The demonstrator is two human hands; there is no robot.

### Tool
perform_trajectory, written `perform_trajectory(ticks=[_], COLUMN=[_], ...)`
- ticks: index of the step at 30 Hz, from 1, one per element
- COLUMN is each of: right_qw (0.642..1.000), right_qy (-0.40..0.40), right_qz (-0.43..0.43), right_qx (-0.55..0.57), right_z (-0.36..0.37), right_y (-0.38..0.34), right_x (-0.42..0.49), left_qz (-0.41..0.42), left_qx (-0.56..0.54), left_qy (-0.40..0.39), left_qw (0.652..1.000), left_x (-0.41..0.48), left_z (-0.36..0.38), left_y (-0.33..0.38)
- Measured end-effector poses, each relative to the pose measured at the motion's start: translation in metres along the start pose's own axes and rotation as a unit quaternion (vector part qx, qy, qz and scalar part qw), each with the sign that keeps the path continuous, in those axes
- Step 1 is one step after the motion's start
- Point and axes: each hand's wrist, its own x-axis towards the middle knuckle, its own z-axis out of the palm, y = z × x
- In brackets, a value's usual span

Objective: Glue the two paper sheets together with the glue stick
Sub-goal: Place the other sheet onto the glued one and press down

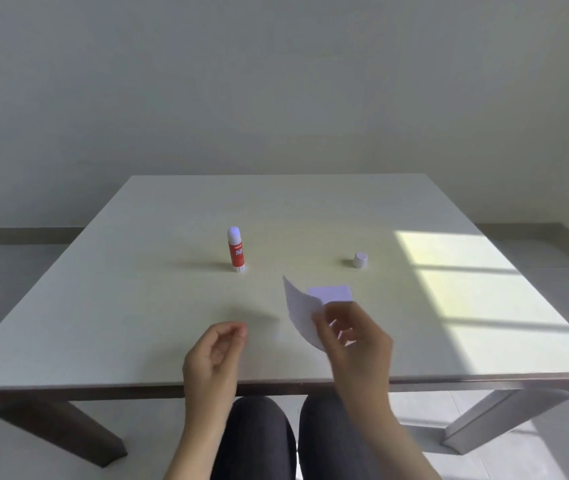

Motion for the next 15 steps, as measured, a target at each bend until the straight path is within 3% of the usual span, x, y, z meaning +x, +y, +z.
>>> perform_trajectory(ticks=[5,11,15], right_qw=[0.956,0.93,0.93], right_qy=[0.015,0.025,0.023], right_qz=[0.198,0.231,0.232], right_qx=[0.217,0.284,0.284], right_z=[-0.014,-0.017,-0.026], right_y=[-0.001,0.005,0.01], right_x=[0.001,-0.013,0.0], left_qz=[-0.017,-0.113,-0.088], left_qx=[0.017,-0.085,-0.057], left_qy=[-0.109,-0.068,-0.057], left_qw=[0.994,0.988,0.993], left_x=[-0.024,-0.023,-0.012], left_z=[0.036,0.056,0.059], left_y=[0.008,0.013,0.02])
